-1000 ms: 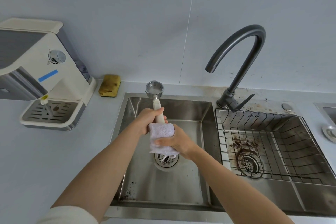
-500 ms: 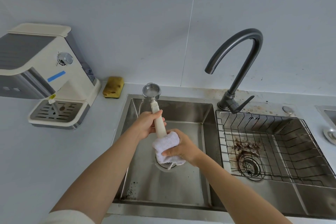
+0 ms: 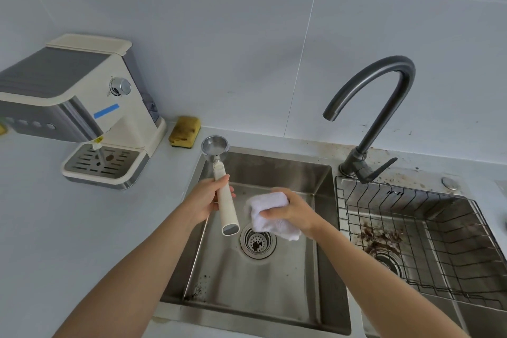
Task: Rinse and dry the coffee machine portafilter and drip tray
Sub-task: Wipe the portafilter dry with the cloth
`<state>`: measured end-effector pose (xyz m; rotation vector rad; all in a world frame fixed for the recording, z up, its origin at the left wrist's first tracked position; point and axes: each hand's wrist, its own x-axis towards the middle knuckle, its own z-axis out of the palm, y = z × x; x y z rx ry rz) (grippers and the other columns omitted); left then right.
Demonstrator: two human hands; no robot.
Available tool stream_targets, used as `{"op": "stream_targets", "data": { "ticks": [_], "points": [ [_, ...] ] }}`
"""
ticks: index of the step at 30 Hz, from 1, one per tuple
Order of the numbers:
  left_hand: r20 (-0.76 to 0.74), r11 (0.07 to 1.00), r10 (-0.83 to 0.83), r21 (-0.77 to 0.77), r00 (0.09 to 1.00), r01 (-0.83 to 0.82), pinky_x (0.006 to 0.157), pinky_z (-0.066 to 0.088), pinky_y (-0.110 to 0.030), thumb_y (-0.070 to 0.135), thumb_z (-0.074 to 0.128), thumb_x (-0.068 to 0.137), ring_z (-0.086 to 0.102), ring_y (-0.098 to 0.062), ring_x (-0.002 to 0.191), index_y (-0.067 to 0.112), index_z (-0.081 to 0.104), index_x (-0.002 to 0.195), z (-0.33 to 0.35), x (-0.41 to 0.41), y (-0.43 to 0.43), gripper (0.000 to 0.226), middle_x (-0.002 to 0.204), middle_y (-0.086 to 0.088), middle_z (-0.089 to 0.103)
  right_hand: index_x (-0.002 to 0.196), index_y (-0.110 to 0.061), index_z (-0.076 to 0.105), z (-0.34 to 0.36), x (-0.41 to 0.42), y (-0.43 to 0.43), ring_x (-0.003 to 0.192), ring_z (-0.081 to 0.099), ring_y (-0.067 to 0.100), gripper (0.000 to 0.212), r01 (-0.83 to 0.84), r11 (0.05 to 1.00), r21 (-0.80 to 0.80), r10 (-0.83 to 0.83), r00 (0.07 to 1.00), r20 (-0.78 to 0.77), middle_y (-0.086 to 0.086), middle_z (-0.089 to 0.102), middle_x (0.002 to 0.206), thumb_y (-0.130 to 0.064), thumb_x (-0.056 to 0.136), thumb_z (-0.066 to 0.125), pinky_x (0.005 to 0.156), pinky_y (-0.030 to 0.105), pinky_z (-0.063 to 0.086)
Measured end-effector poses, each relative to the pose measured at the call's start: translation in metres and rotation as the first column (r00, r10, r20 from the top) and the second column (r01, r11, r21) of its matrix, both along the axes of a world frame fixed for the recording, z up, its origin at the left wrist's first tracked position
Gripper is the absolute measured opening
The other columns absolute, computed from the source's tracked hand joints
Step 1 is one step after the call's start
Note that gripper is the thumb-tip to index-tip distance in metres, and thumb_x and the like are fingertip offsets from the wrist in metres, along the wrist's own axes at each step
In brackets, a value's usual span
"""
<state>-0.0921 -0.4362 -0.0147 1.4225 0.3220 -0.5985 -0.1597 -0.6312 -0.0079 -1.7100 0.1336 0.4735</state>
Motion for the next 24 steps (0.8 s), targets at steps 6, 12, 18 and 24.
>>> {"op": "stream_targets", "data": {
  "ticks": [6,12,18,24],
  "points": [
    [-0.033,1.000,-0.023,-0.013,0.999,0.023,0.087,0.050,-0.045,0.022,0.054,0.092,0.063,-0.015,0.058,0.006,0.055,0.093,-0.014,0.004,0.009,0.016,0.076,-0.008,0.059,0.096,-0.017,0.057,0.012,0.050,-0.013,0.085,0.058,0.011,0.012,0.095,0.991,-0.095,-0.094,0.995,0.013,0.002,0.062,0.095,-0.015,0.086,0.062,0.077,0.022,0.048],
    [-0.074,0.999,-0.031,-0.016,0.997,0.030,0.067,0.053,-0.035,0.020,0.055,0.092,0.062,-0.014,0.057,0.006,0.055,0.091,-0.024,0.016,0.010,0.014,0.073,-0.006,0.059,0.112,-0.003,0.051,0.027,0.112,-0.018,0.106,0.042,0.022,0.030,-0.080,0.932,-0.354,0.038,0.991,-0.125,0.008,0.046,0.117,-0.021,0.091,0.039,0.077,0.013,0.038],
    [-0.104,0.999,-0.033,-0.031,0.994,0.030,0.053,0.055,-0.029,0.019,0.055,0.091,0.060,-0.014,0.054,0.007,0.053,0.086,-0.032,0.031,0.011,0.014,0.071,-0.006,0.057,0.121,-0.002,0.048,0.019,0.183,-0.015,0.098,0.040,0.017,0.035,-0.157,0.849,-0.504,0.083,0.983,-0.165,0.014,0.048,0.112,-0.025,0.098,0.036,0.088,0.032,0.036],
    [-0.107,0.999,-0.023,-0.026,0.994,0.020,0.056,0.055,-0.030,0.020,0.056,0.091,0.062,-0.013,0.054,0.007,0.054,0.086,-0.043,0.048,0.008,0.014,0.070,-0.004,0.058,0.091,-0.009,0.041,0.005,0.240,0.007,0.073,0.038,0.017,0.025,-0.279,0.713,-0.643,0.261,0.957,-0.126,-0.003,0.035,0.073,-0.032,0.099,0.034,0.066,0.020,0.031]
  ]
}}
